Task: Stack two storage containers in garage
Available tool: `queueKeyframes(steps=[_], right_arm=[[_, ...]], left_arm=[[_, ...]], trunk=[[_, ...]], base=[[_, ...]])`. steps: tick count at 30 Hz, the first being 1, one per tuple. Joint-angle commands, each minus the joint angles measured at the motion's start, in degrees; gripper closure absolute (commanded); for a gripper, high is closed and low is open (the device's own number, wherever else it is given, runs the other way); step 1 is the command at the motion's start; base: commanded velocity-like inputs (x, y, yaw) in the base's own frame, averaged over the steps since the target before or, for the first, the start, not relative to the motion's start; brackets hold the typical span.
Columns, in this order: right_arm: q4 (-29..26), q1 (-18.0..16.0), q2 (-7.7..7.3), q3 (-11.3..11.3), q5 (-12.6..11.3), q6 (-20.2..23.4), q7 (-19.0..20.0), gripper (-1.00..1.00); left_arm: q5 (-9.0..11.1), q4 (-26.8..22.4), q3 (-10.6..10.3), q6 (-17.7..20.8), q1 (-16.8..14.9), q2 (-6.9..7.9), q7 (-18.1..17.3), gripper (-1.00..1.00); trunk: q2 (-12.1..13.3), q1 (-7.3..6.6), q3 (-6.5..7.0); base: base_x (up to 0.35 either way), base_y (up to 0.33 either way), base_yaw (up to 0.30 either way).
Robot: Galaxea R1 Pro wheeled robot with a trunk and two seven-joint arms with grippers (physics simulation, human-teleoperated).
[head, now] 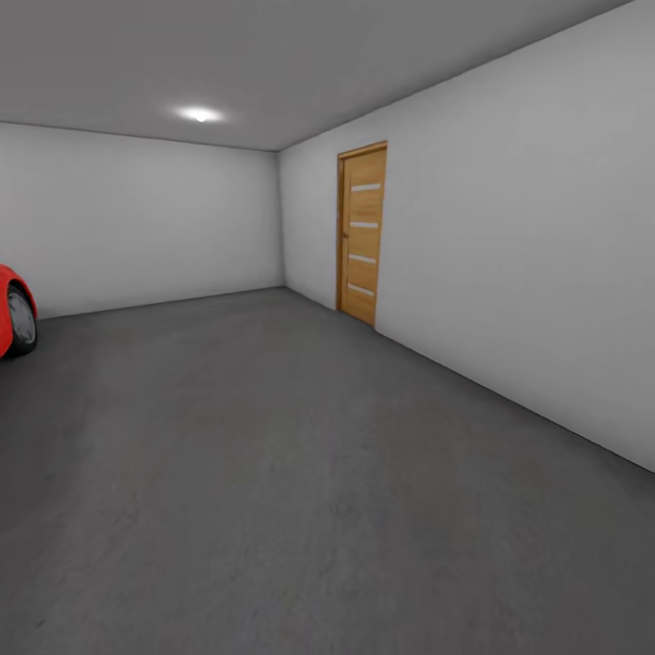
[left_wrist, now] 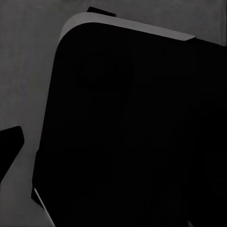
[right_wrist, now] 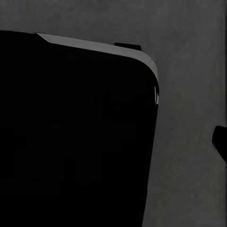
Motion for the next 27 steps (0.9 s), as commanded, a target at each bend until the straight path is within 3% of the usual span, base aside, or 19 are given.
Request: queueKeyframes(steps=[1, 10, 27], right_arm=[[0.02, -0.03, 0.02, 0.43, 0.03, -0.11, -0.07, -1.0], [0.19, -0.03, -0.73, 0.29, -0.2, -0.39, -0.15, -1.0], [0.2, -0.03, -0.58, -0.4, -0.72, 0.15, -0.24, -1.0]], left_arm=[[0.1, -0.06, 0.29, 0.08, -0.01, -0.12, 0.0, -1.0], [0.27, 0.05, 0.34, -0.44, -0.01, -0.15, 0.0, -1.0], [0.35, 0.14, 0.41, -0.53, -0.01, -0.16, 0.0, -1.0]], trunk=[[-0.02, 0.03, -0.05], [-0.02, 0.03, -0.05], [-0.02, 0.03, -0.05]], base=[[0.322, 0.0, 0.0], [0.322, 0.0, 0.0], [0.322, 0.0, 0.0]])
